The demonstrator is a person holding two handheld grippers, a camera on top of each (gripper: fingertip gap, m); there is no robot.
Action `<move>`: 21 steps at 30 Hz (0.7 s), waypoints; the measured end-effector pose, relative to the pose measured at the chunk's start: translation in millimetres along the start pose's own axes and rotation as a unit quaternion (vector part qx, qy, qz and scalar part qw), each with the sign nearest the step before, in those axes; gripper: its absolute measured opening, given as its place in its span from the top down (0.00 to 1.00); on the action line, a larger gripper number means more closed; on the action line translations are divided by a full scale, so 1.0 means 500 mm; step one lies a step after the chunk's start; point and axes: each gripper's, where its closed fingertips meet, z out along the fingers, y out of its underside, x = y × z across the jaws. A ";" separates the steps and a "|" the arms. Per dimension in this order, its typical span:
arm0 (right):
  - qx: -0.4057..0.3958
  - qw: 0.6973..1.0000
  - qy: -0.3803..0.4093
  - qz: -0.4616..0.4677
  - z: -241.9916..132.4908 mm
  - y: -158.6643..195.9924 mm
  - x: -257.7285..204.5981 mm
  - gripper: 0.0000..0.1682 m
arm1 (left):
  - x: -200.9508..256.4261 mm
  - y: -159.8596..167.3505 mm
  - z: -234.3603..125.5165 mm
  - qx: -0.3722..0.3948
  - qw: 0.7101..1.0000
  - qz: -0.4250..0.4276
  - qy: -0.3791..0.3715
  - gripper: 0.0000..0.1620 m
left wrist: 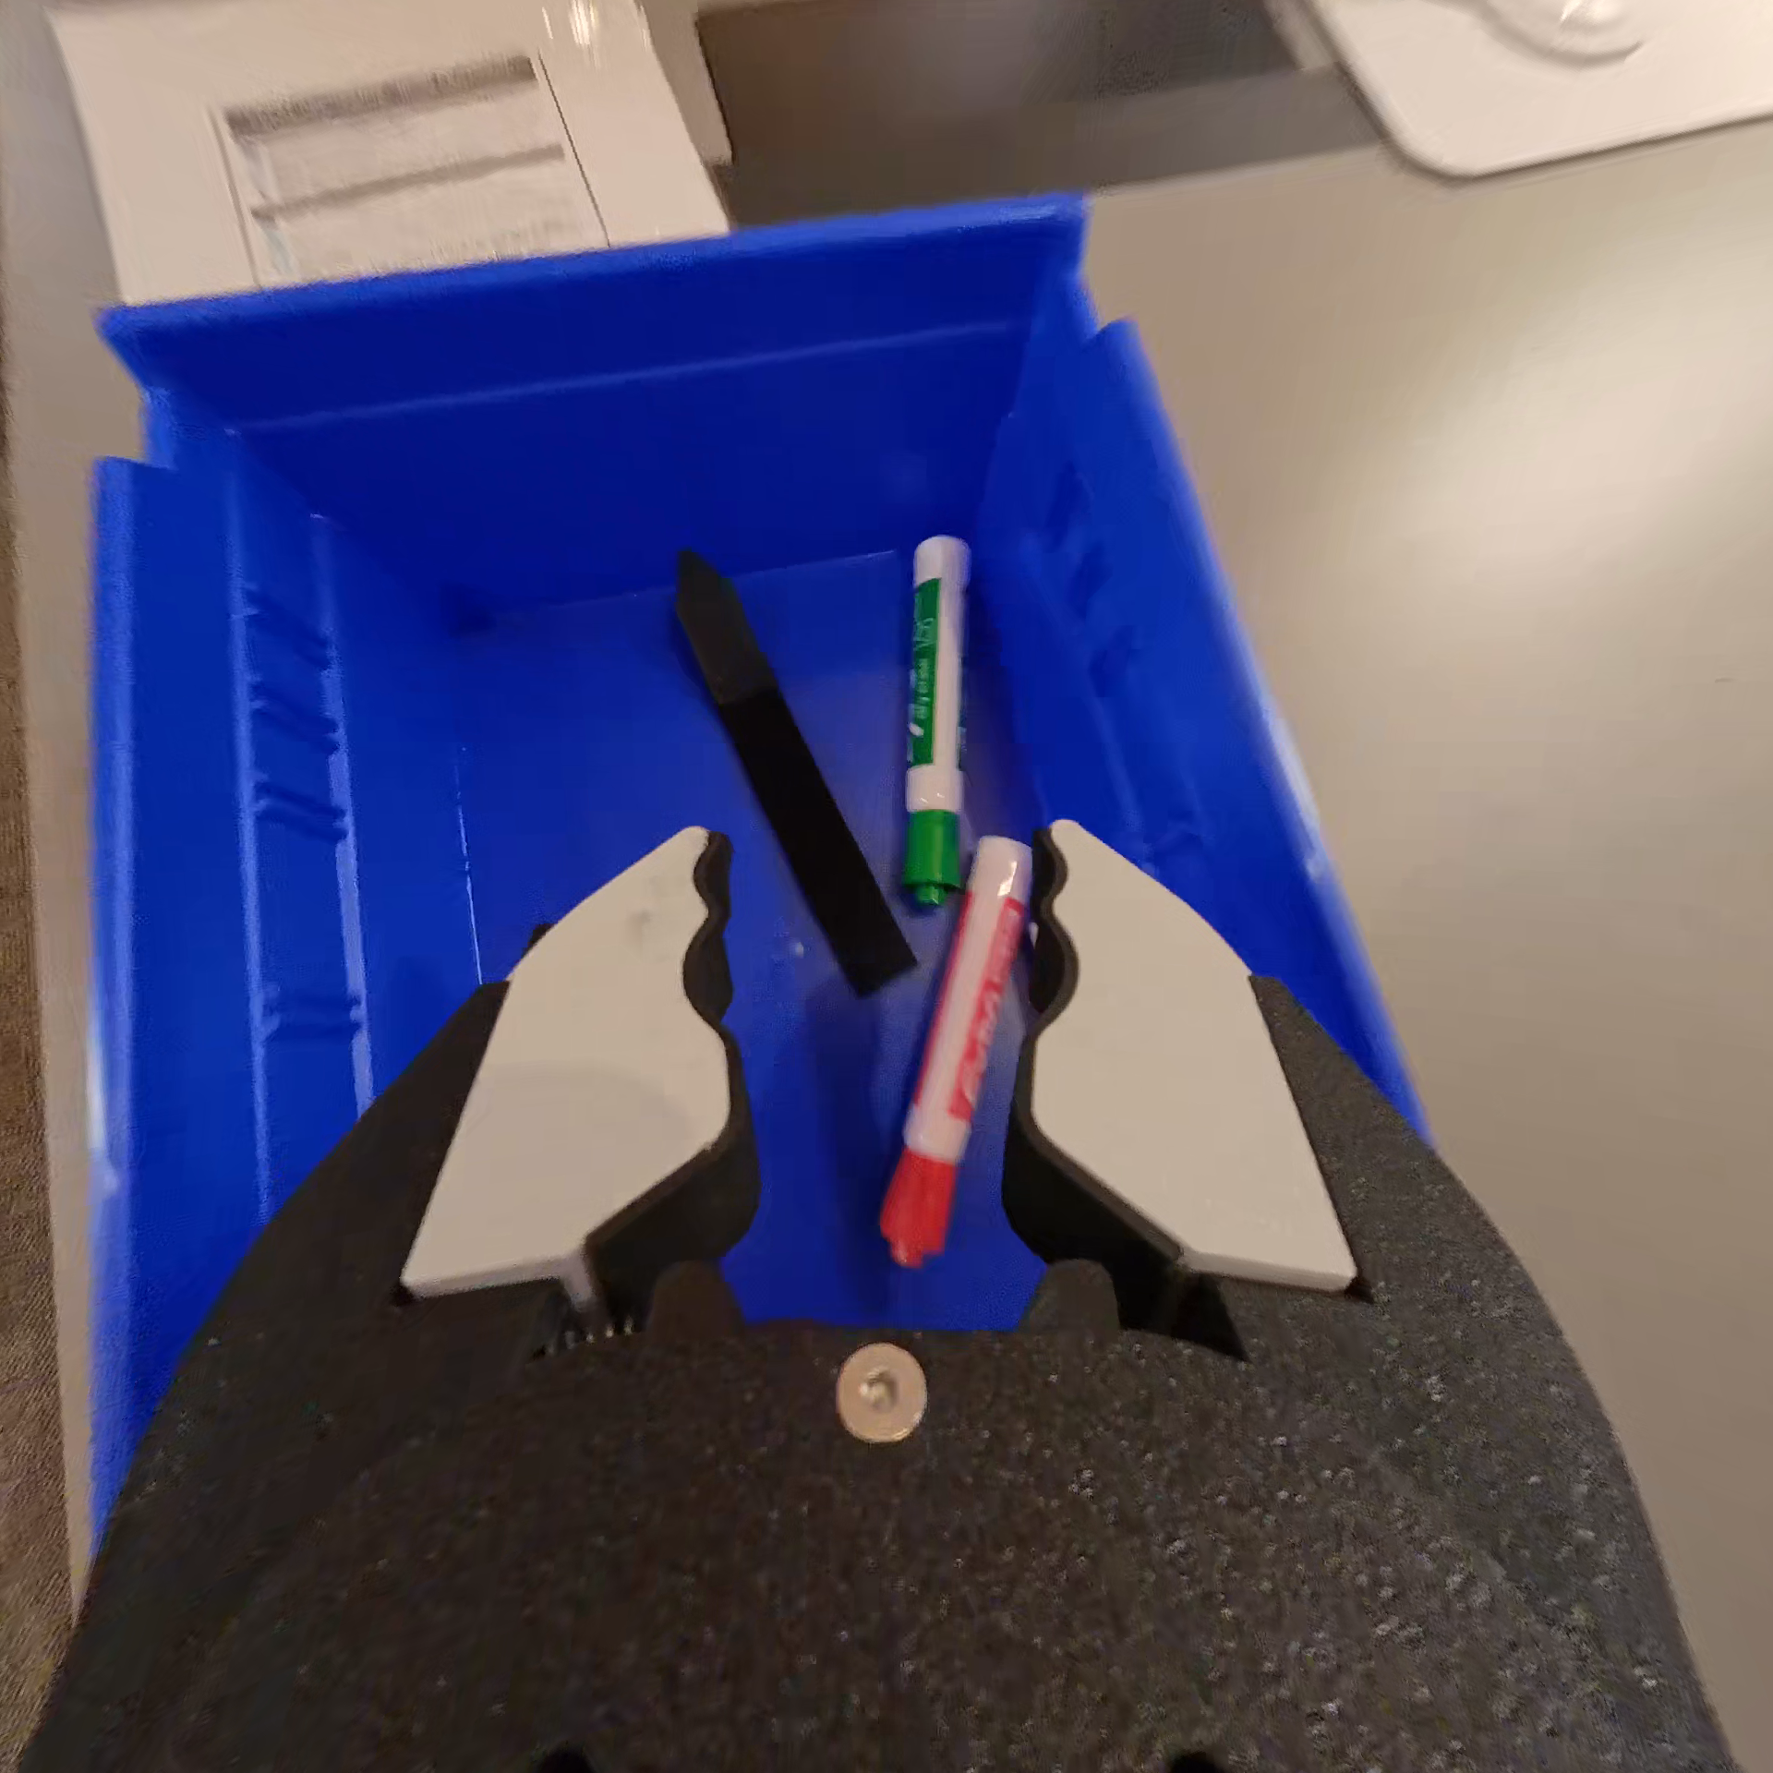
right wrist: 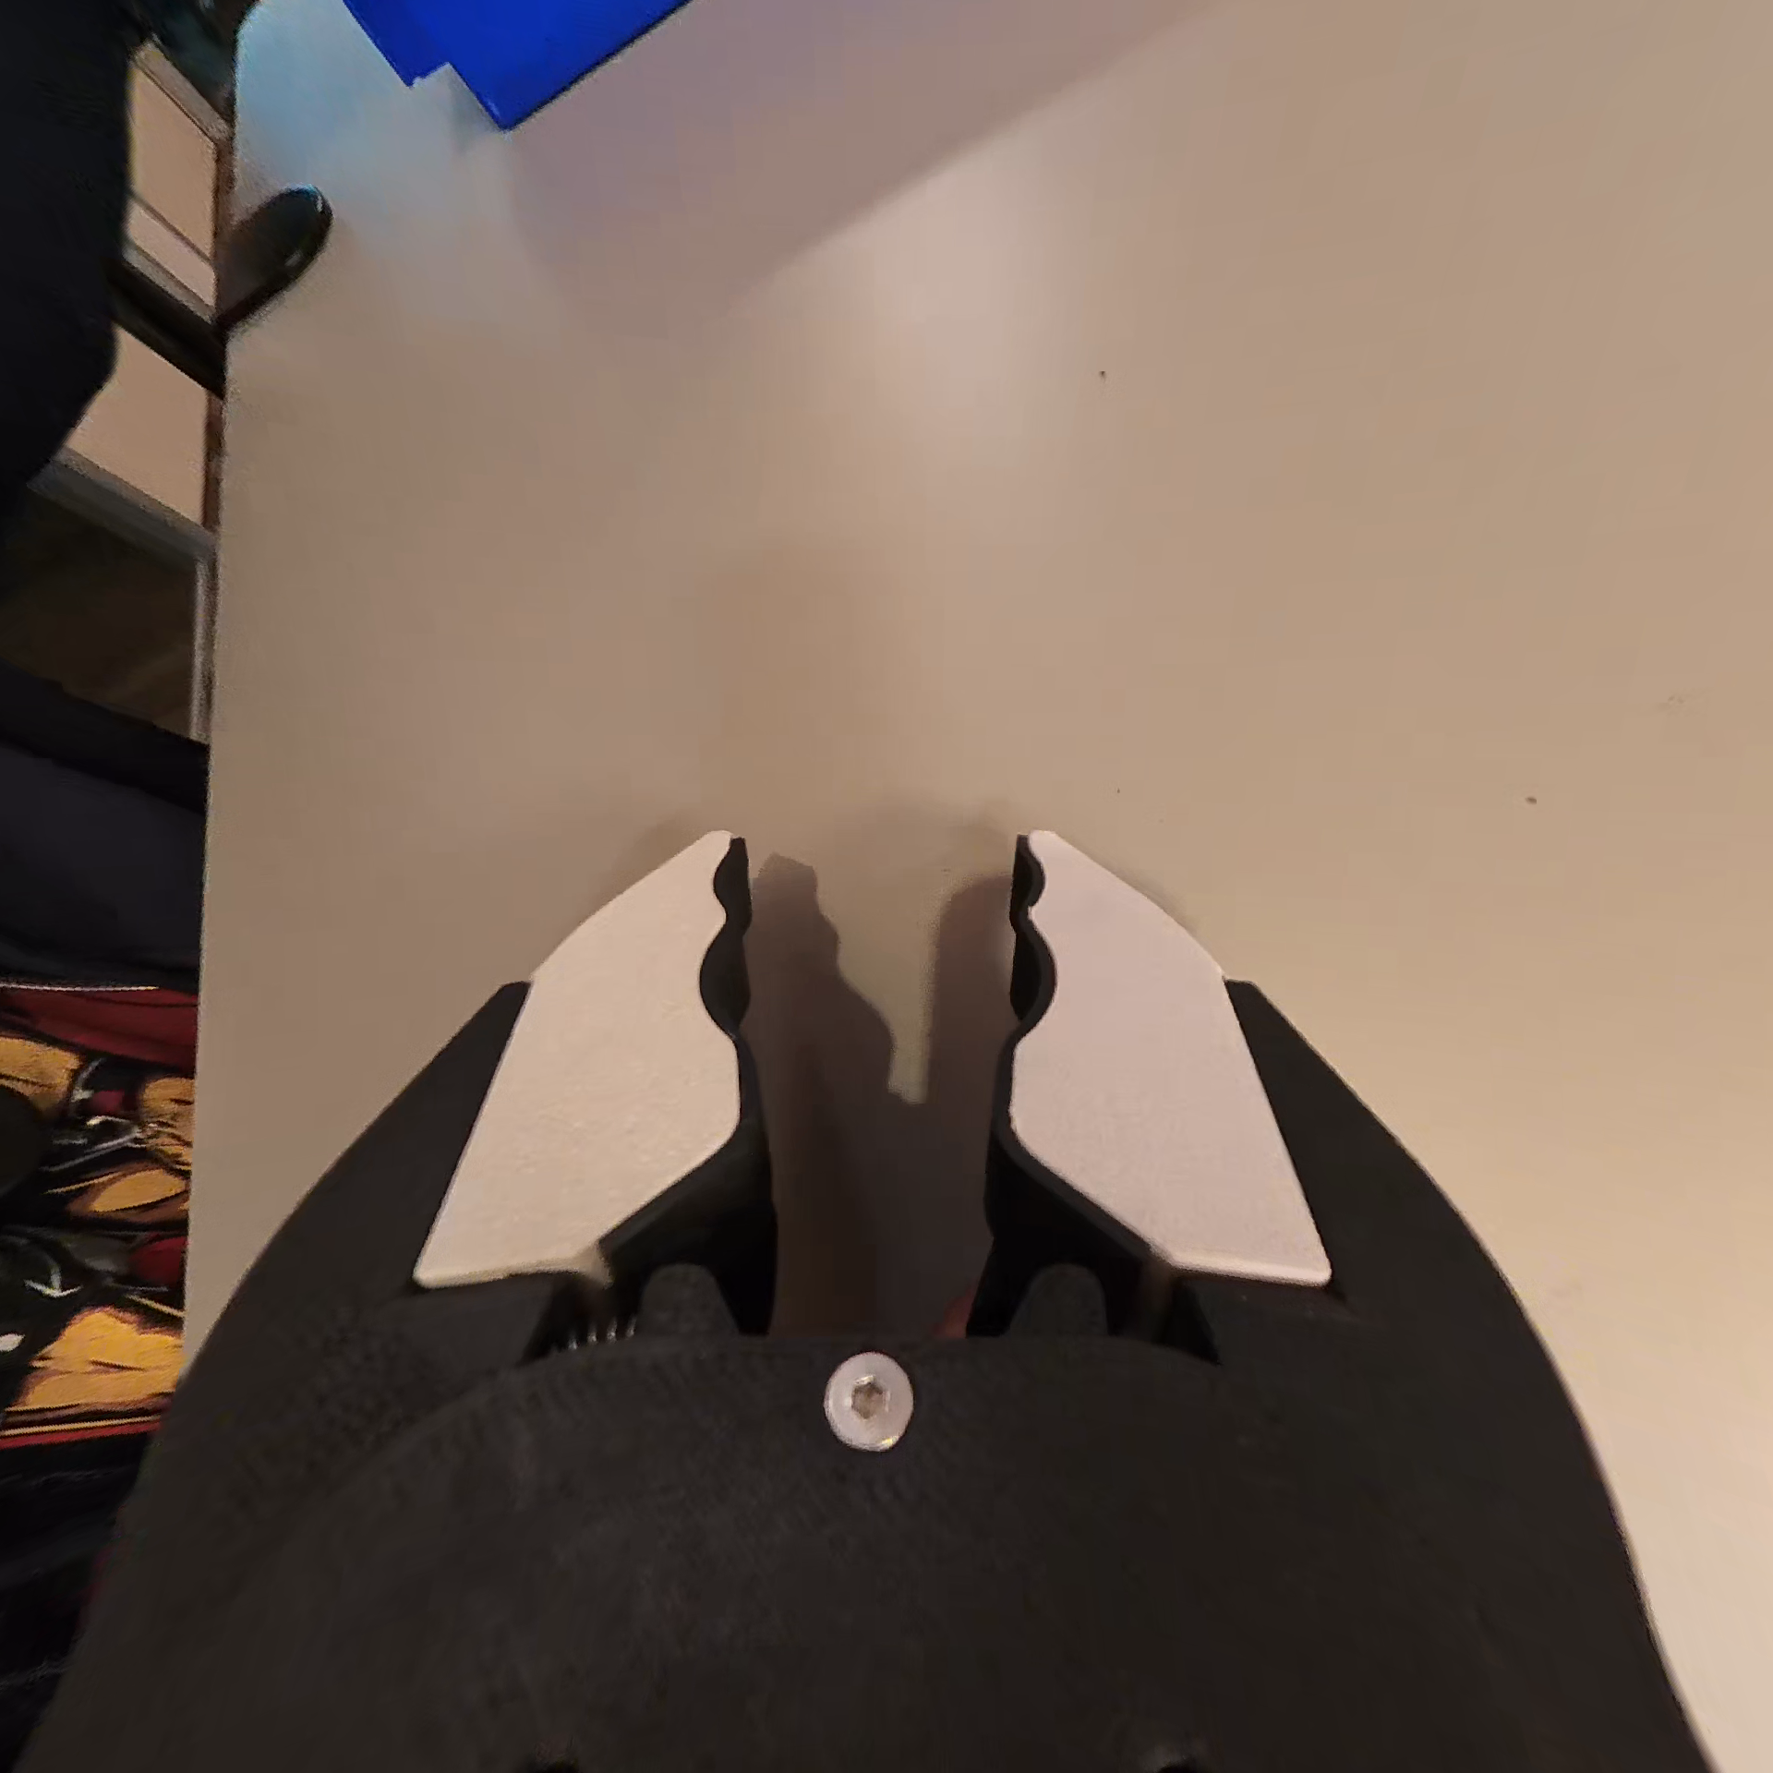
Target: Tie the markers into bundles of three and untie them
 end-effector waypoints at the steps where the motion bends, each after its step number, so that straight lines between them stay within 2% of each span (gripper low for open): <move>1: 0.004 1.000 -0.005 0.006 -0.003 0.000 -0.001 0.69 | -0.010 0.003 0.032 -0.022 1.000 0.002 0.000 0.62; 4: 0.010 1.000 -0.011 0.016 -0.006 -0.001 -0.001 0.69 | -0.044 0.026 0.109 -0.086 0.996 -0.002 -0.005 0.62; 6: 0.008 1.000 -0.004 0.014 -0.005 0.000 0.001 0.70 | -0.062 0.045 0.137 -0.117 0.993 -0.007 -0.007 0.63; 12: -0.001 1.000 0.022 0.000 0.002 0.002 0.004 0.71 | -0.066 0.059 0.132 -0.102 0.994 -0.025 0.012 0.67; 17: 0.001 1.000 0.018 0.005 0.007 -0.005 0.004 0.72 | -0.073 0.096 0.150 -0.136 0.991 0.002 -0.006 0.66; 19: 0.003 1.000 0.016 0.008 0.007 -0.006 0.005 0.72 | -0.075 0.098 0.152 -0.143 0.989 0.013 -0.019 0.70; 21: 0.004 1.000 0.015 0.009 0.006 -0.005 0.004 0.72 | -0.065 0.099 0.151 -0.146 0.989 0.026 -0.015 0.79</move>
